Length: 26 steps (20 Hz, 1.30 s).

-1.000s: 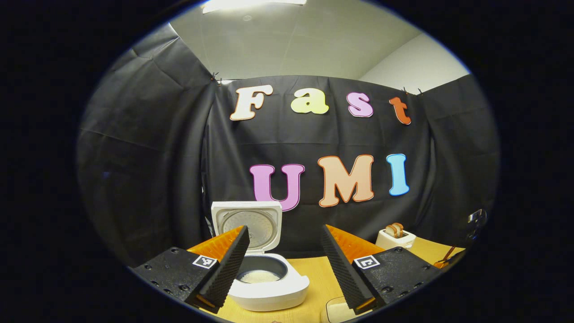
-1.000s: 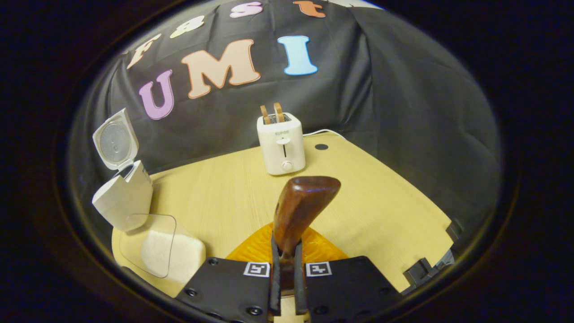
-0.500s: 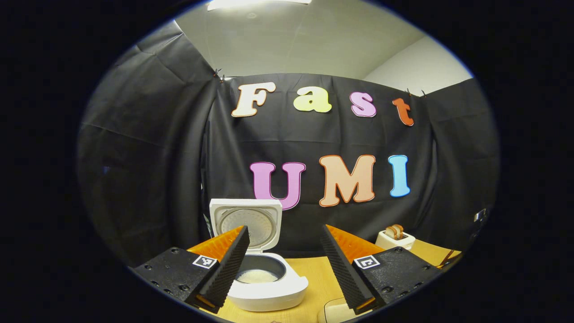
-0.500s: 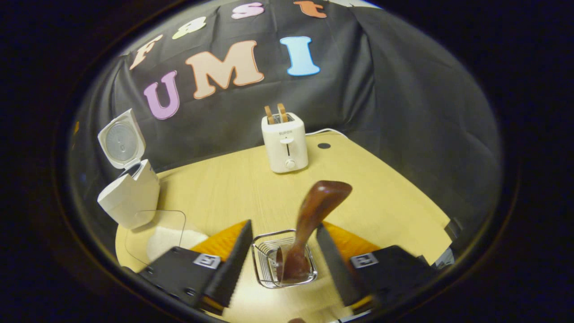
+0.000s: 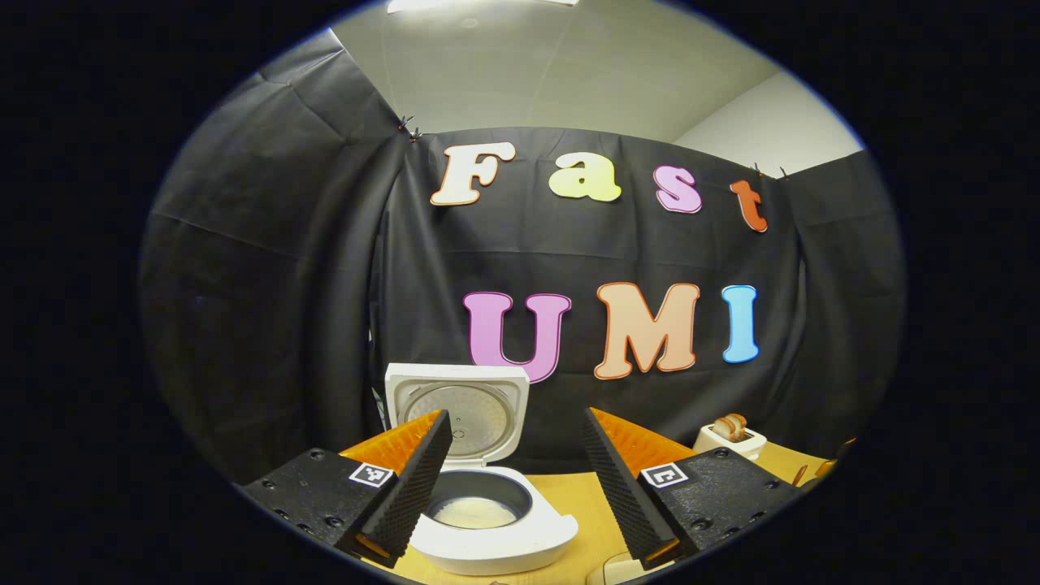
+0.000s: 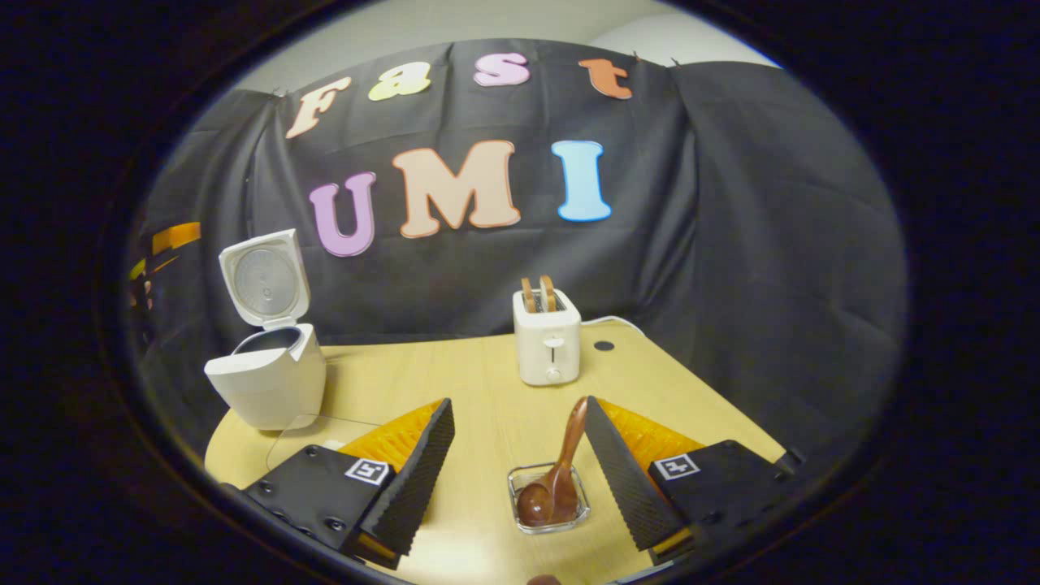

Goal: Close the left gripper, press the button to open the rice cooker; take a wooden spoon from the chopstick holder with the right hand, scoop a spoonful of rice and pour it into the rice cooker, then put the wooden spoon back into the chopstick holder.

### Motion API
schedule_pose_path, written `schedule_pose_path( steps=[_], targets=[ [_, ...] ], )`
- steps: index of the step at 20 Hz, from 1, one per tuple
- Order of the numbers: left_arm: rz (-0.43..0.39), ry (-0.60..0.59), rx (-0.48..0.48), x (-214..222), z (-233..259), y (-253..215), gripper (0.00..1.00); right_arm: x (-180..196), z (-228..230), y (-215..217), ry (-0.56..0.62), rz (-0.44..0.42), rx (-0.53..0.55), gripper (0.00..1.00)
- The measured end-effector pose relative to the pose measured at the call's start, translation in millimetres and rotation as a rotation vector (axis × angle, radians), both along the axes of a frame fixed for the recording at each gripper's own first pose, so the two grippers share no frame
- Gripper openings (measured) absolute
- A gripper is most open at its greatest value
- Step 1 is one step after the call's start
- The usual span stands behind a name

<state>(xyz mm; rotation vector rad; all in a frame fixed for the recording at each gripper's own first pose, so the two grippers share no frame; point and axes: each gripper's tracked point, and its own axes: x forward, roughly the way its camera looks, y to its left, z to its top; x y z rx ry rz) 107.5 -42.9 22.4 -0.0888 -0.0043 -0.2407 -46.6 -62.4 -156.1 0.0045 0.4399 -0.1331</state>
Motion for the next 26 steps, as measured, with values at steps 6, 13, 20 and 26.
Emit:
schedule_pose_path(
  steps=[6,13,20,26],
  targets=[
    [0.032,-0.01,0.044,59,7,17,0.94,19,34,81,-0.058,0.145,0.034,0.99],
    [0.055,0.01,0.044,138,8,28,0.94,29,30,123,-0.037,0.206,0.048,1.0],
    [0.063,0.016,0.042,212,11,34,0.94,27,20,133,-0.019,0.16,0.046,0.99],
    [0.071,0.07,0.038,275,-1,40,0.91,7,9,139,0.004,0.116,0.028,0.99]
  ],
)
